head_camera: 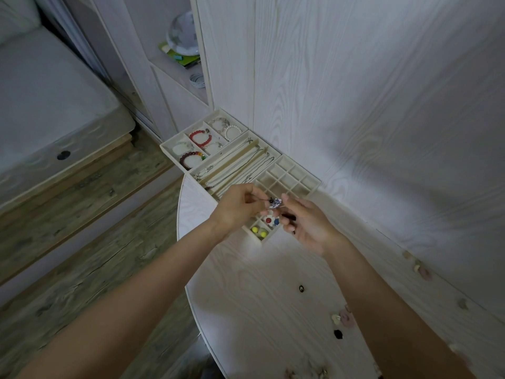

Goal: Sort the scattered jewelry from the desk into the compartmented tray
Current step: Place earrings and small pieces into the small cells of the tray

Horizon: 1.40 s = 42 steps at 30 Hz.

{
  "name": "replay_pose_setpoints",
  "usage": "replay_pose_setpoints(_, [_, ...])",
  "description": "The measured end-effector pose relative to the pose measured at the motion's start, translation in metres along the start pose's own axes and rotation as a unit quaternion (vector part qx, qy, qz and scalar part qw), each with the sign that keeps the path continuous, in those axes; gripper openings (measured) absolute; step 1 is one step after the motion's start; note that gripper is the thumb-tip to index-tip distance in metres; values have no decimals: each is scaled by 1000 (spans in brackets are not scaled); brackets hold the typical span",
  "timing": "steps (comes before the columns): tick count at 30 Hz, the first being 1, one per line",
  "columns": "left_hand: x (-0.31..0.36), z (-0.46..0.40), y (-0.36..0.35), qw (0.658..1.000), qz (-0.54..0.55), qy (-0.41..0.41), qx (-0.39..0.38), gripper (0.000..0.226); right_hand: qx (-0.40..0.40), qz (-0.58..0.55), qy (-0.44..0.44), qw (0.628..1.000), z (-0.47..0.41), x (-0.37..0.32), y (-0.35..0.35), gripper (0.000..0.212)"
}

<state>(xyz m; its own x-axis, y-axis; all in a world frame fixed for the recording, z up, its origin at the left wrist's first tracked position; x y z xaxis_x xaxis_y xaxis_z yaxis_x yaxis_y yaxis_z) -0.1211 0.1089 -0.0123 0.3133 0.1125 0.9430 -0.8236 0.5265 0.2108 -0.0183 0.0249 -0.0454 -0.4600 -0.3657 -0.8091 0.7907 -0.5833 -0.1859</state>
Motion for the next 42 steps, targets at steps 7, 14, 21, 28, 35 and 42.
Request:
replay_pose_setpoints(7, [9,10,0,999,28,-24,-9,22,-56,-12,0,998,12,6,0,25])
replay_pose_setpoints(14, [16,13,-1,1000,15,-24,-7,17,-21,122,120,985,19,-15,-1,24])
replay_pose_setpoints(21, [14,11,-10,994,-95,-42,-28,5,35,167,268,948,25,-51,-4,18])
replay_pose_setpoints(28, [-1,17,-17,993,23,94,-69,13,34,236,276,931,16,-55,-5,20])
replay_pose_setpoints(35, [-2,8,-5,998,30,62,15,15,29,270,255,928,13,-46,-4,20])
replay_pose_setpoints(42, [12,0,-8,988,-140,-69,6,22,62,498,388,773,22,-58,-15,24])
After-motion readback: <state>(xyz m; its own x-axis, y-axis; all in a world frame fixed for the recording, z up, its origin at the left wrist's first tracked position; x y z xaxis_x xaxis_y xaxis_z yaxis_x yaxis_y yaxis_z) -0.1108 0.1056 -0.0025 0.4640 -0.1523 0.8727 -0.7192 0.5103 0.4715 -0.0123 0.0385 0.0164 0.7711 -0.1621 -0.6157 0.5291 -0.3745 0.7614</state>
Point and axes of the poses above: each hand's wrist, its own z-axis away from the middle knuckle, its own y-axis out of the back of the hand, x = y × z, the point moved 8 cm from there along -z, towards the middle knuckle, and after that the axes turned 13 degrees about x, right-handed, at the moved point
